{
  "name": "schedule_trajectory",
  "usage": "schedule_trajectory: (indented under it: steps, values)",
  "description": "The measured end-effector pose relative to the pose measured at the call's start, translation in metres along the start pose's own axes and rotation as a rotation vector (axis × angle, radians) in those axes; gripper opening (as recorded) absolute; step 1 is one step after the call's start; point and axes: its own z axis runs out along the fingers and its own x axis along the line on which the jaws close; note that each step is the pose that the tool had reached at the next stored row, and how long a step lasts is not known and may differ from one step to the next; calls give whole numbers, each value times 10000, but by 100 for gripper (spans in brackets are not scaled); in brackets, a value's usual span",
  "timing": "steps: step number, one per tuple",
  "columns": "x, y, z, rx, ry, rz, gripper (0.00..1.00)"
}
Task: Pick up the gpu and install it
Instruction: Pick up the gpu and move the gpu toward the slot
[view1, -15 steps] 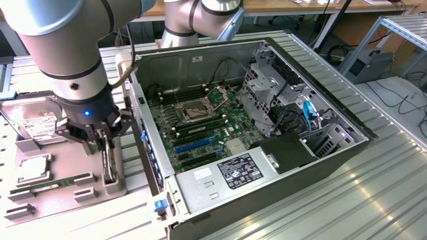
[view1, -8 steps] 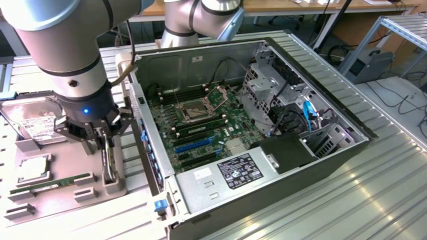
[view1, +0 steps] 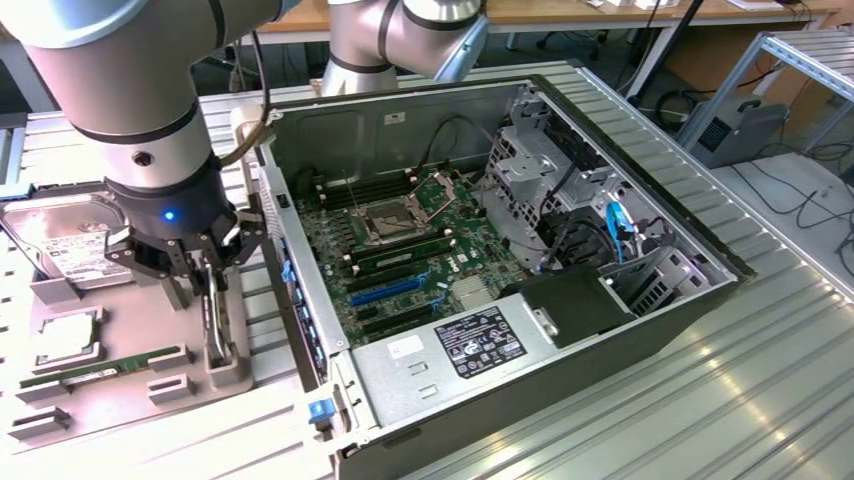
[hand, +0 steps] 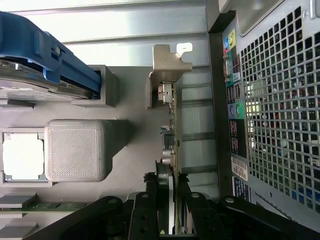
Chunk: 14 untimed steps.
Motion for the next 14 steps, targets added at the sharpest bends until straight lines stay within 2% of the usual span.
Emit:
schedule_trajectory:
  steps: [14]
  values:
    - [-4,7,-158,0,-2,0,27]
